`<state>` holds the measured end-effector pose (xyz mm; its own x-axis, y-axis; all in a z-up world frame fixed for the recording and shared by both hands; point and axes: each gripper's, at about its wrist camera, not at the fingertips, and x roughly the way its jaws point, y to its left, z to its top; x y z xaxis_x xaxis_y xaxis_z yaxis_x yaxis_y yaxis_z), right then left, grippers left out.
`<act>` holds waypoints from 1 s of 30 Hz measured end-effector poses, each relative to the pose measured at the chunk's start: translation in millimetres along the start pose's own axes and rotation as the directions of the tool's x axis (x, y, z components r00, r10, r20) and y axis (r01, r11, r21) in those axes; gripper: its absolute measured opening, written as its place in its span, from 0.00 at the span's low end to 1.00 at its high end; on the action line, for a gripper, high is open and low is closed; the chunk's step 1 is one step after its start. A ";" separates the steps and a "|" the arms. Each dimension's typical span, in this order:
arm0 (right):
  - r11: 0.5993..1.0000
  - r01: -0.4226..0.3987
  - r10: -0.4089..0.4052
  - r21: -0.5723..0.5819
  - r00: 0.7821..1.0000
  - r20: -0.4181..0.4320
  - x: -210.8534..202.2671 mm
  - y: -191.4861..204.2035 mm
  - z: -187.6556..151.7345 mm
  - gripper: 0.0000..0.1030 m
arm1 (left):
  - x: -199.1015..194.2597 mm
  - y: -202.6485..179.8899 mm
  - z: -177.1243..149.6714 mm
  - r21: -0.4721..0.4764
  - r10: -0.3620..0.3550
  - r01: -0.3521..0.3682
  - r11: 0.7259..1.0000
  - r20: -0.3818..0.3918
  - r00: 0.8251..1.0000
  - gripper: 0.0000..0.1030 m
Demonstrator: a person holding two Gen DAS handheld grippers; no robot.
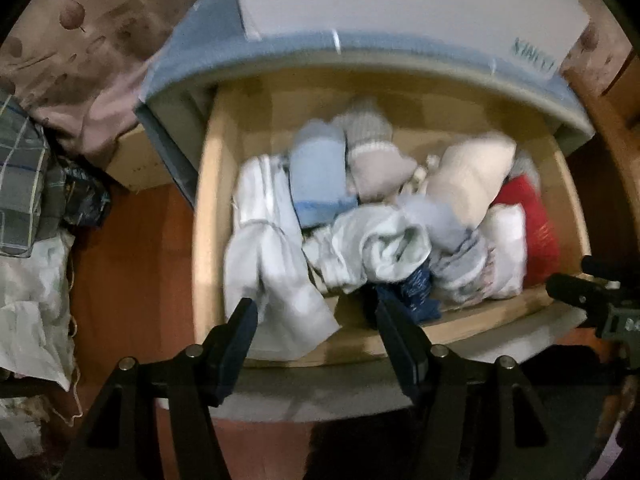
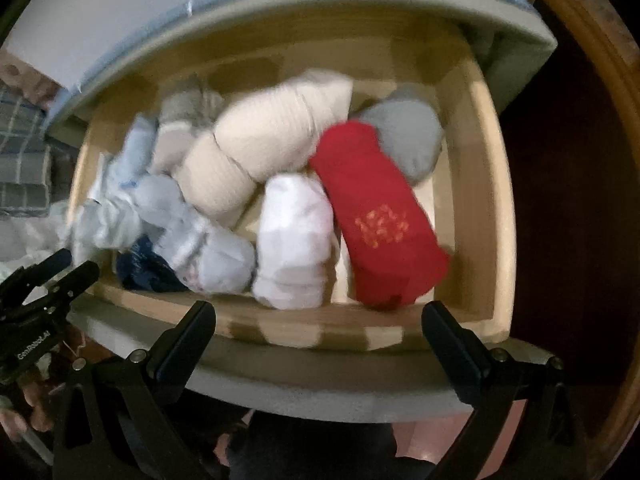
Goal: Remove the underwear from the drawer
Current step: 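Close the right gripper on the red rolled underwear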
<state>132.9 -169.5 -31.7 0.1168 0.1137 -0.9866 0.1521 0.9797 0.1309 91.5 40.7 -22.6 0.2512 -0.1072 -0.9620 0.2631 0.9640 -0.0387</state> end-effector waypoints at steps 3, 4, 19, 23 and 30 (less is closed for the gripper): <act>1.000 -0.006 0.006 -0.009 0.999 0.047 -21.8 -6.9 7.0 0.99 | -20.4 13.2 7.9 -0.029 -0.007 0.008 1.000 0.036 0.999 0.62; 1.000 -0.009 0.010 -0.011 0.998 0.057 -27.6 -9.0 9.4 0.99 | -26.0 17.5 10.0 -0.035 0.000 0.002 0.999 0.046 0.999 0.62; 0.999 0.009 -0.012 -0.052 0.999 -0.045 -31.4 -40.1 31.2 0.74 | -11.1 37.6 19.1 -0.106 0.016 -0.020 0.994 -0.032 0.999 0.62; 0.996 0.028 -0.034 -0.082 0.996 -0.078 -11.2 -32.9 34.9 0.65 | -7.7 39.7 23.6 -0.106 0.019 -0.023 0.994 -0.037 0.999 0.62; 0.989 0.085 -0.099 -0.122 0.988 -0.118 20.1 -29.3 39.2 0.64 | 1.9 48.6 26.5 -0.119 0.016 -0.022 0.993 -0.058 0.998 0.62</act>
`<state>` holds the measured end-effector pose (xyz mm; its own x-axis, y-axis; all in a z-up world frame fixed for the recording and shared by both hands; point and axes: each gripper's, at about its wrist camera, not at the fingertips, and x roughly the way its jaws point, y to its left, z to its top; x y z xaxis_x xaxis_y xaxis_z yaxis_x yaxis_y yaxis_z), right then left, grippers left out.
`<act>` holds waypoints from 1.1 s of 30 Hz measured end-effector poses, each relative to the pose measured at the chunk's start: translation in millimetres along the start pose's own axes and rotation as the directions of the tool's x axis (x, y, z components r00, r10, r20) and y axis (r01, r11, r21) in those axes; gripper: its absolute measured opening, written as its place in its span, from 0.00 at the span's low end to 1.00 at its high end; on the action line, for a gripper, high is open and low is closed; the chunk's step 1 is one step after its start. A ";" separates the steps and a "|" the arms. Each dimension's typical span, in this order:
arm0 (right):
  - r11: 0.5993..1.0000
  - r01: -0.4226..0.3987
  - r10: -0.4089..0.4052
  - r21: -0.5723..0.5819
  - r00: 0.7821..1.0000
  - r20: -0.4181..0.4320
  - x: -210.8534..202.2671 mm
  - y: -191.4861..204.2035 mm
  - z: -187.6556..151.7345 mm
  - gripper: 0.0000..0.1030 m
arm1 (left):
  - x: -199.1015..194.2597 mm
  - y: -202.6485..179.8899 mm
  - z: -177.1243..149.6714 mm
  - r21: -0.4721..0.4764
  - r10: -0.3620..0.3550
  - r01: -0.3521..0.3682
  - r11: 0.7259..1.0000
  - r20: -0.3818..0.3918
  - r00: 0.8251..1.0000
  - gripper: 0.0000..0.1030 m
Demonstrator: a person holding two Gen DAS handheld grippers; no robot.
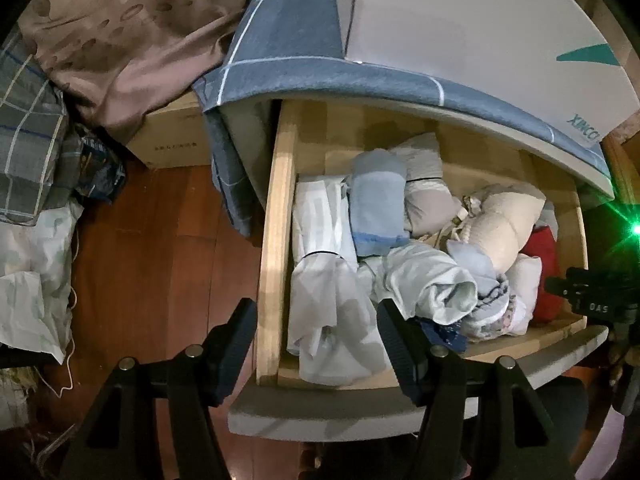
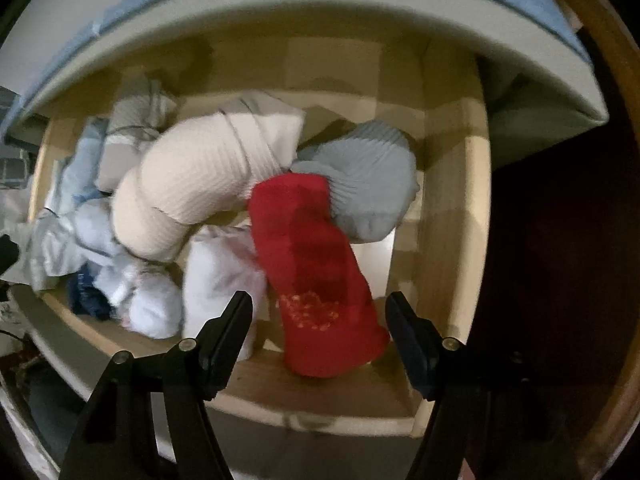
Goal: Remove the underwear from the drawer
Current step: 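Close the right gripper on the red rolled underwear, then close left gripper on white banded roll while right gripper holds red roll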
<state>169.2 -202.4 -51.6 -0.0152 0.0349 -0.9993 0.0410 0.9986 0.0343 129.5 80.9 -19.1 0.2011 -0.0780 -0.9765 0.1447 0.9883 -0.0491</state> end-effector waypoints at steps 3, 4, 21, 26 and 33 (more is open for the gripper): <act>1.000 0.017 -0.017 -0.016 1.000 -0.020 10.8 2.0 1.1 0.64 | 3.8 3.5 1.5 -0.009 -0.001 0.001 1.000 -0.009 1.000 0.62; 0.999 0.025 -0.025 -0.023 0.999 -0.028 14.6 3.1 1.3 0.64 | 5.5 4.7 2.2 -0.013 -0.002 0.002 1.000 -0.015 1.000 0.62; 0.996 0.065 -0.067 -0.060 0.997 -0.038 33.0 26.0 -2.1 0.43 | 29.2 -16.0 12.8 -0.011 -0.027 0.026 1.000 -0.086 0.996 0.62; 1.000 0.023 -0.023 -0.007 1.000 0.002 21.4 21.1 -14.8 0.40 | 37.8 -23.6 15.1 -0.012 -0.026 0.025 1.000 -0.102 0.994 0.62; 1.000 -0.005 0.005 -0.002 0.997 0.077 -8.2 20.9 -37.3 0.40 | 44.5 -22.7 16.3 -0.053 -0.079 0.075 0.996 -0.093 0.993 0.59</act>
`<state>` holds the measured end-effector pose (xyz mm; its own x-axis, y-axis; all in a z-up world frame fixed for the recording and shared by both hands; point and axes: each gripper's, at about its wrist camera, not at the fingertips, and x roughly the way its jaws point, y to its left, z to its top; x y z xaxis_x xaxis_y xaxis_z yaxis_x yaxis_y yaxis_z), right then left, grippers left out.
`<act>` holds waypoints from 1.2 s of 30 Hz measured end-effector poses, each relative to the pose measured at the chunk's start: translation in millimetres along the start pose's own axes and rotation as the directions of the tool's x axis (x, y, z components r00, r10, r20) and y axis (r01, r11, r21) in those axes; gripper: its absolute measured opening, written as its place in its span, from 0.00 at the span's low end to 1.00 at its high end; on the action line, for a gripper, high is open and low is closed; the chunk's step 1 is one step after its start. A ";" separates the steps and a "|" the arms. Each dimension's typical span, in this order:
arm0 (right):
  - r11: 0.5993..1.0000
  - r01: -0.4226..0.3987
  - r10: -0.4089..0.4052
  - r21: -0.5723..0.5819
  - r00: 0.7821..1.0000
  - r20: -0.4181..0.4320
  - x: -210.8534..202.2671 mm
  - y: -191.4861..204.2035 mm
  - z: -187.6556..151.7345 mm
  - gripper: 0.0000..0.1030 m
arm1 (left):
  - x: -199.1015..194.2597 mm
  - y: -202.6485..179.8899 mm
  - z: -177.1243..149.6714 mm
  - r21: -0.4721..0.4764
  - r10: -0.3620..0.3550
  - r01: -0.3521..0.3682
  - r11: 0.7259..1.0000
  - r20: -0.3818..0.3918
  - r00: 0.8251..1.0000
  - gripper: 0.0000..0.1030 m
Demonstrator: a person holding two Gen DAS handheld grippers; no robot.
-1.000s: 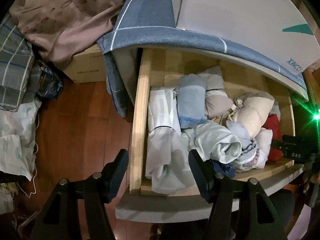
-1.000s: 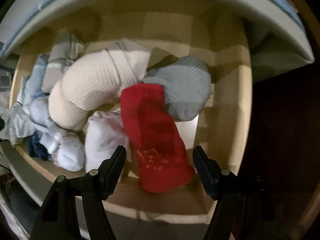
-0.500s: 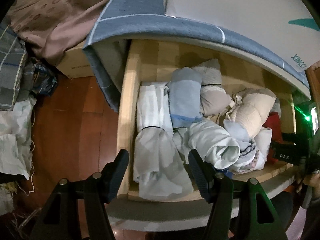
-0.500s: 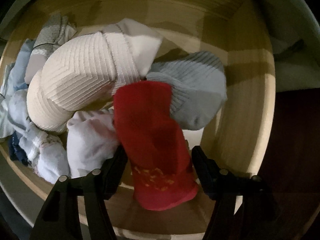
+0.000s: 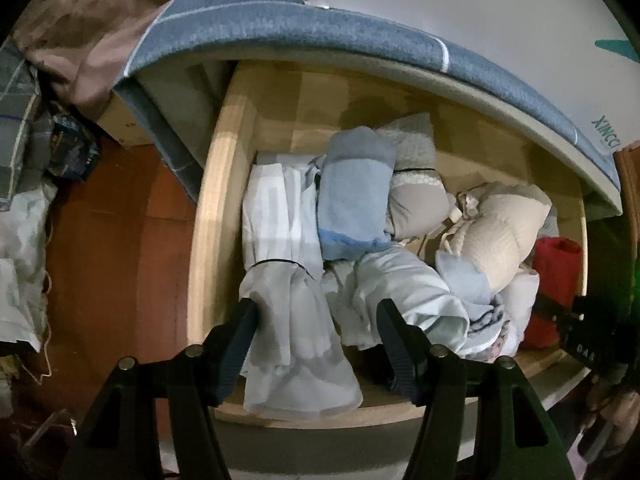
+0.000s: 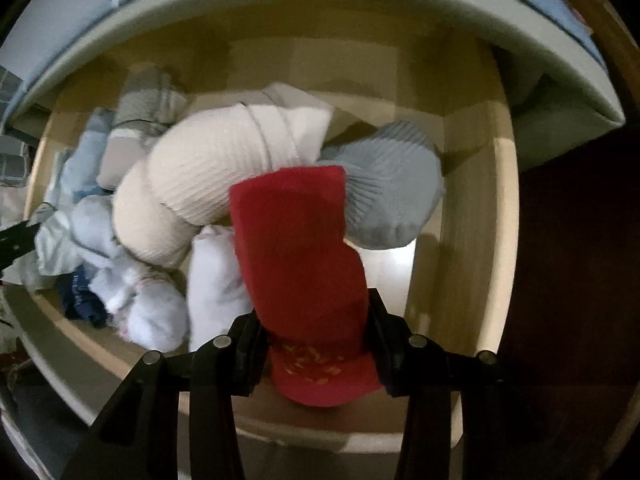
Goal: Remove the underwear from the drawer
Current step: 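Close left gripper on white banded roll while right gripper holds red roll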
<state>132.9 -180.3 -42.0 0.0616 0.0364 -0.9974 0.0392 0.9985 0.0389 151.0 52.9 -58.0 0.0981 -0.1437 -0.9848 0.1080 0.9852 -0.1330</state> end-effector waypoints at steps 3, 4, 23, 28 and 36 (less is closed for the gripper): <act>1.000 0.009 -0.009 -0.001 1.000 0.020 -8.0 0.3 -9.4 0.40 | 1.0 1.6 -0.5 0.003 0.020 -0.020 1.000 0.012 1.000 0.28; 1.000 0.009 -0.009 0.003 1.000 0.025 -9.7 1.6 -12.8 0.40 | 2.1 5.2 -0.6 -0.008 0.025 -0.025 1.000 0.006 1.000 0.28; 0.998 -0.024 0.023 0.055 1.000 0.018 17.9 -7.2 -16.6 0.42 | 33.5 5.2 21.7 -0.095 0.098 -0.106 0.990 -0.087 0.991 0.53; 0.998 -0.031 0.030 0.062 0.999 0.012 25.3 -5.2 -10.9 0.42 | 40.9 2.2 27.0 -0.094 0.115 -0.125 0.988 -0.097 0.989 0.53; 0.998 -0.018 0.018 0.058 1.000 0.001 33.8 -6.1 -7.6 0.42 | 45.0 -11.9 30.1 -0.053 0.155 -0.159 0.986 -0.076 0.985 0.49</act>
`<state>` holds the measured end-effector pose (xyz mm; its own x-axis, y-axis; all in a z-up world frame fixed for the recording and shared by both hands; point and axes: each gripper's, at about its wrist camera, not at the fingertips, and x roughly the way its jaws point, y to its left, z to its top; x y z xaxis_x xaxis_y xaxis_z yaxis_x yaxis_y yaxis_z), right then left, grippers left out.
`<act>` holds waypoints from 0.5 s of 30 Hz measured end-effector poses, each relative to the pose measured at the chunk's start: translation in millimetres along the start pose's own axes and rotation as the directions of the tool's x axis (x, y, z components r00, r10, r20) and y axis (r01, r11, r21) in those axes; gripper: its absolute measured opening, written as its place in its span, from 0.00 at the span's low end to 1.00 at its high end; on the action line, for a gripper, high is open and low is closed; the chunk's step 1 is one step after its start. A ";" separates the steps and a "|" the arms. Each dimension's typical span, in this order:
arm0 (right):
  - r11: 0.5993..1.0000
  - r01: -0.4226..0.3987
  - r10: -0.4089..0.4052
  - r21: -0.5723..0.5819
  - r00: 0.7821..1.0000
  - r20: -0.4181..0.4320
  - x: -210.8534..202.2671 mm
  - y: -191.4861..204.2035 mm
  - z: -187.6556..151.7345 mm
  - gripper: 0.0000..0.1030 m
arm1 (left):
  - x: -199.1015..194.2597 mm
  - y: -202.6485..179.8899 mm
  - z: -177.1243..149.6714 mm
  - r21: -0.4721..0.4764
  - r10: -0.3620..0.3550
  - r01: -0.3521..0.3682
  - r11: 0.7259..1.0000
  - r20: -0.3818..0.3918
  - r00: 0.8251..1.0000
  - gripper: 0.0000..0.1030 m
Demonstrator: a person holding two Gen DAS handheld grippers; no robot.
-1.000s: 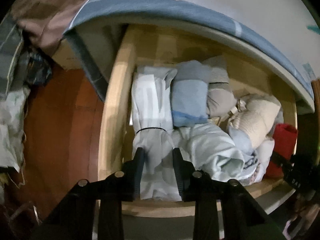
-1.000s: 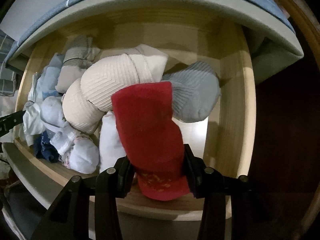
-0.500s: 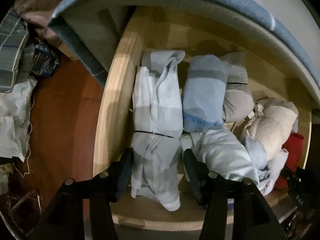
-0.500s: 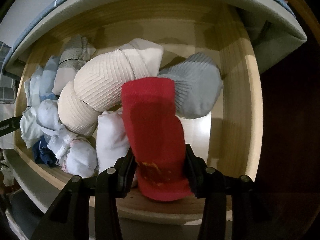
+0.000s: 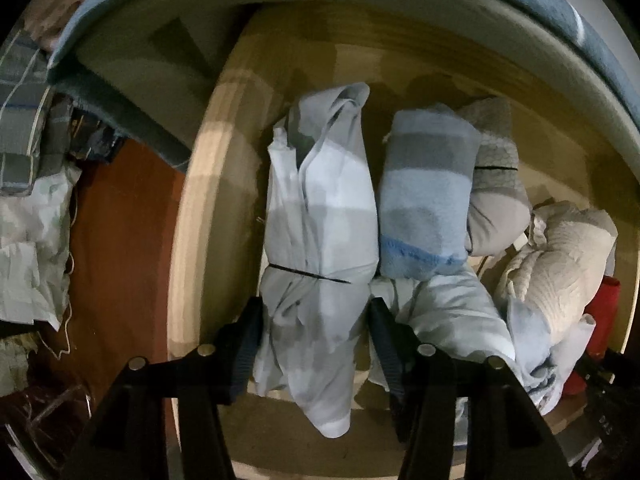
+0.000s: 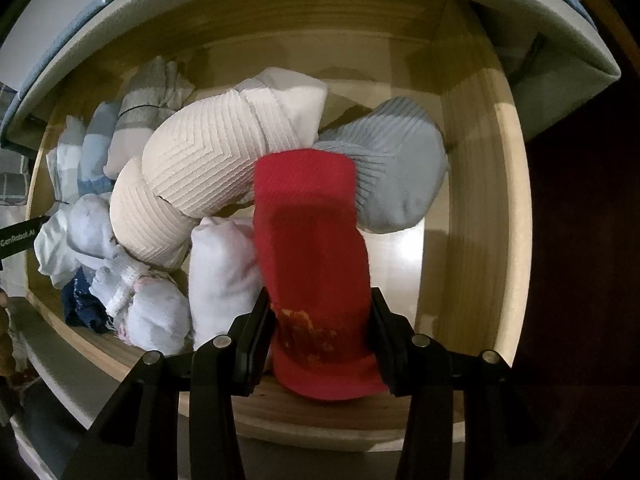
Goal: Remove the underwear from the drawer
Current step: 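Close left gripper on white banded roll while right gripper holds red roll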
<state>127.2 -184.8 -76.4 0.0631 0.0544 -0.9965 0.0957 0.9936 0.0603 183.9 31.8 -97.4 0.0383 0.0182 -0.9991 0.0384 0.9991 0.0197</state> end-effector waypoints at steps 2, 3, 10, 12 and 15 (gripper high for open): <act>1.000 0.001 -0.001 0.002 1.000 0.000 1.7 1.1 0.3 0.42 | 0.5 0.4 -0.1 0.002 -0.004 0.004 1.000 0.004 1.000 0.45; 1.000 -0.001 0.001 0.004 1.000 0.000 3.8 2.5 0.4 0.42 | 0.6 2.1 -0.2 0.004 -0.008 0.008 1.000 0.008 1.000 0.42; 0.999 -0.018 0.019 0.027 1.000 -0.009 12.0 -6.2 3.2 0.42 | -6.7 6.4 -0.9 0.010 -0.031 0.031 0.999 0.023 0.999 0.31; 0.999 -0.019 0.019 0.028 1.000 -0.011 15.1 -8.3 3.6 0.42 | -11.5 6.3 -2.2 0.009 -0.036 0.036 0.999 0.024 0.999 0.25; 0.999 -0.016 0.016 0.028 1.000 -0.011 17.2 -10.8 4.2 0.42 | -19.3 11.6 -3.7 0.009 -0.047 0.047 0.999 0.030 0.998 0.21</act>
<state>131.4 -195.0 -93.9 0.0532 0.0714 -0.9960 0.1226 0.9894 0.0775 179.9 43.2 -78.0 0.0659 -0.0303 -0.9974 0.0495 0.9984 -0.0271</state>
